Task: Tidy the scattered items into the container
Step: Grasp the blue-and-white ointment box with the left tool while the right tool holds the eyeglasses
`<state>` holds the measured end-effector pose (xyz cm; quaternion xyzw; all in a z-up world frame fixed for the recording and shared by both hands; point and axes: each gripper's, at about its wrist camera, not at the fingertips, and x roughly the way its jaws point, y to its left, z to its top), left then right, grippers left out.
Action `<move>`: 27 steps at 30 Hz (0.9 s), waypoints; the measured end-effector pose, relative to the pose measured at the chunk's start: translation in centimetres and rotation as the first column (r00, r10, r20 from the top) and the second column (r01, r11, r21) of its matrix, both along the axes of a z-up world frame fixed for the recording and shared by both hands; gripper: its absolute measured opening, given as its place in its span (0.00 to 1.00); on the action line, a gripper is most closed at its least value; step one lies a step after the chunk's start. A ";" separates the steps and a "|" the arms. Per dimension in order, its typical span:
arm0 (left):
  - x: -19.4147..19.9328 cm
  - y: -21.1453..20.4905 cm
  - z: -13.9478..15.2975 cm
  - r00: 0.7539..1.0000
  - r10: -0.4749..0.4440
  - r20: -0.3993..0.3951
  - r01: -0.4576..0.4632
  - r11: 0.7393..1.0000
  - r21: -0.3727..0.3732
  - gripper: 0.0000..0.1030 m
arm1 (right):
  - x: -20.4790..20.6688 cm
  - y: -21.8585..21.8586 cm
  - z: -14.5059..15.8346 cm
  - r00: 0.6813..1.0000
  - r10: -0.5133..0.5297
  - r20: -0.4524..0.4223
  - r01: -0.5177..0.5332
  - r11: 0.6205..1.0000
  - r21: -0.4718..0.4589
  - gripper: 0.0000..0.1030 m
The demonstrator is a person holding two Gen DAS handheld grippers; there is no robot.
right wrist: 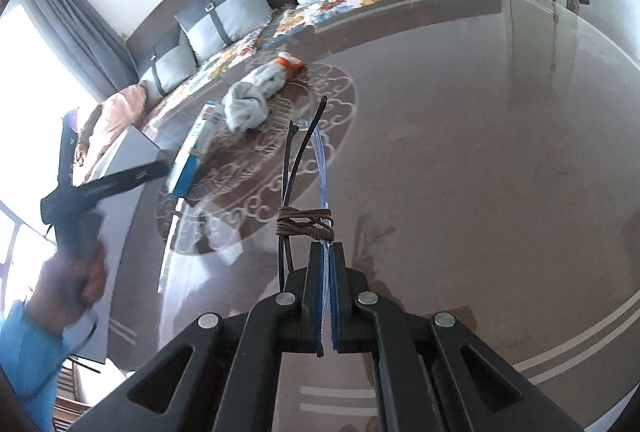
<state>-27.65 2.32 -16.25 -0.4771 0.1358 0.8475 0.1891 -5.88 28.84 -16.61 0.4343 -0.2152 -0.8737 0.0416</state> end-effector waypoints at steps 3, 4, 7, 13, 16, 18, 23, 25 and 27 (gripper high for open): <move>-2.1 1.0 -1.5 0.998 -0.052 0.043 0.054 0.997 -0.054 1.00 | 0.1 -0.2 0.4 1.000 0.009 -0.008 -0.009 1.000 -0.012 0.03; -2.6 1.4 -2.1 0.997 -0.060 0.056 0.064 0.995 -0.075 1.00 | 0.2 -0.1 0.4 1.000 0.007 -0.009 -0.007 1.000 -0.019 0.03; -3.7 2.0 -3.8 0.990 -0.075 0.123 0.084 0.994 -0.073 1.00 | 0.4 0.1 0.4 1.000 -0.002 -0.010 0.001 0.999 -0.036 0.03; -0.6 1.4 -3.3 0.986 -0.058 0.158 0.060 0.998 -0.010 0.42 | 1.1 0.3 -0.2 1.000 -0.015 -0.002 0.015 1.000 -0.024 0.03; 1.1 1.1 -3.0 0.984 -0.049 0.170 0.046 0.999 0.019 0.40 | 1.3 0.2 -0.7 1.000 -0.016 0.010 0.016 1.000 -0.017 0.03; 2.3 0.9 -2.7 0.983 -0.043 0.178 0.037 0.999 0.039 0.40 | 1.3 -0.4 -0.8 1.000 0.006 0.016 -0.006 1.000 -0.008 0.03; 9.0 -1.5 -3.1 0.975 0.042 0.218 -0.068 0.991 0.116 0.40 | 1.2 -2.2 -0.8 0.997 0.077 0.031 -0.078 0.997 0.020 0.03; 12.1 -2.5 -3.0 0.969 0.080 0.235 -0.119 0.980 0.157 0.40 | 1.3 -2.9 -0.8 0.995 0.092 0.038 -0.094 0.995 0.041 0.03; 14.6 -3.0 -2.7 0.967 0.101 0.234 -0.146 0.971 0.187 0.40 | 1.4 -3.7 -0.9 0.993 0.107 0.046 -0.109 0.992 0.062 0.03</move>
